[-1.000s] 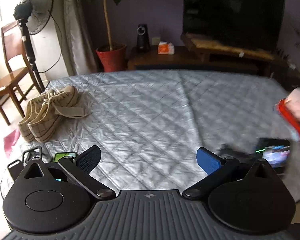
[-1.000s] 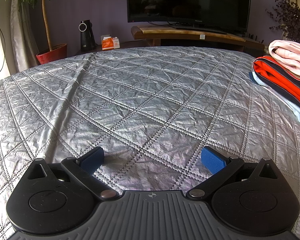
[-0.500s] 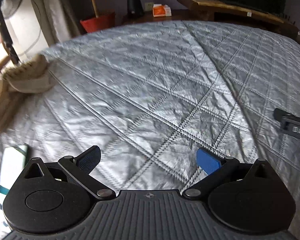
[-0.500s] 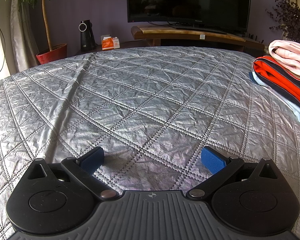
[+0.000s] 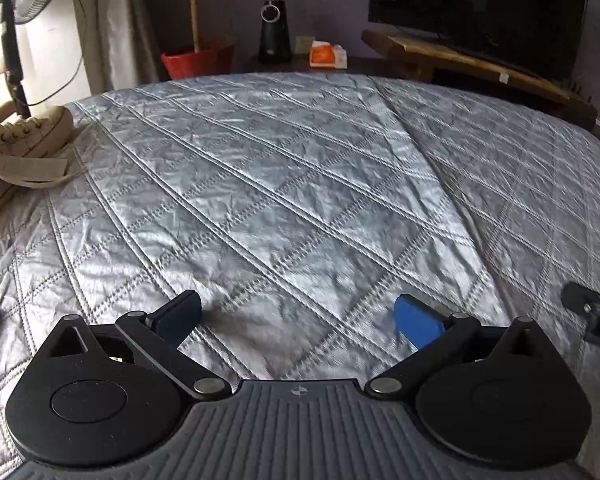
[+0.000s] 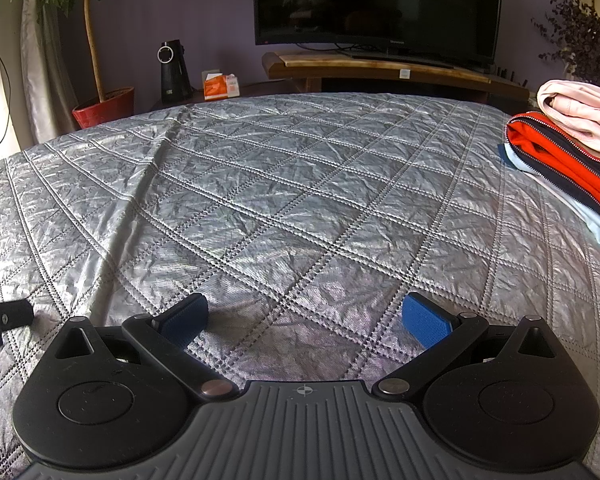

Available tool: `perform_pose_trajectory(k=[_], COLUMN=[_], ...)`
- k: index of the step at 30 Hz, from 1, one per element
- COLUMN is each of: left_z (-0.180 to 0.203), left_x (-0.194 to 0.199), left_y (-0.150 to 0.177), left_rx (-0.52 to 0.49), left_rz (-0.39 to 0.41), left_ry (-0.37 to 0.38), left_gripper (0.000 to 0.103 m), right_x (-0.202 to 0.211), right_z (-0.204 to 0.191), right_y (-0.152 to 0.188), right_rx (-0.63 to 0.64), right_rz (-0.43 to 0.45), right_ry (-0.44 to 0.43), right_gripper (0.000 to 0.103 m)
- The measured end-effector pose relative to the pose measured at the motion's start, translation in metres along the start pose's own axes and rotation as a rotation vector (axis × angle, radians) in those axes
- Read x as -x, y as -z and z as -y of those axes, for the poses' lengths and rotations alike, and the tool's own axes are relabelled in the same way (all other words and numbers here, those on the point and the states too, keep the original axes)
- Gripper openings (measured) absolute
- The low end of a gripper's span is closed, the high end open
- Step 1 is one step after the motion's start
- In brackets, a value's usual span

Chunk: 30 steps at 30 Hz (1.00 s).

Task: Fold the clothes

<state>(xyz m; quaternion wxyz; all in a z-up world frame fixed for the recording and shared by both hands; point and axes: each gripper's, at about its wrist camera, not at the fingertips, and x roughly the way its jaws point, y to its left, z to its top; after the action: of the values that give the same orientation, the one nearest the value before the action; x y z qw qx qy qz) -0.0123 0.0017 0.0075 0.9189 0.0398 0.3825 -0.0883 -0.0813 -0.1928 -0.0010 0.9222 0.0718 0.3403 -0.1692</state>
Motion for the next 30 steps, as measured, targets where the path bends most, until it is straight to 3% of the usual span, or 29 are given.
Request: perform_pose_trajectory(k=[12, 30], left_z=[-0.017, -0.013], left_x=[-0.012, -0.012], left_y=[-0.01, -0.003], left_rx=[0.071, 0.05], left_rz=[0.042, 0.083], left_ry=[-0.036, -0.051], left_gripper=[0.103, 0.103], right_x=[0.0, 0.0], right_z=[0.0, 0.0], right_y=[0.0, 0.0], right_rx=[0.0, 0.0], right_rz=[0.0, 0.0], right_ry=[0.0, 0.0], right_gripper=[0.103, 0.103])
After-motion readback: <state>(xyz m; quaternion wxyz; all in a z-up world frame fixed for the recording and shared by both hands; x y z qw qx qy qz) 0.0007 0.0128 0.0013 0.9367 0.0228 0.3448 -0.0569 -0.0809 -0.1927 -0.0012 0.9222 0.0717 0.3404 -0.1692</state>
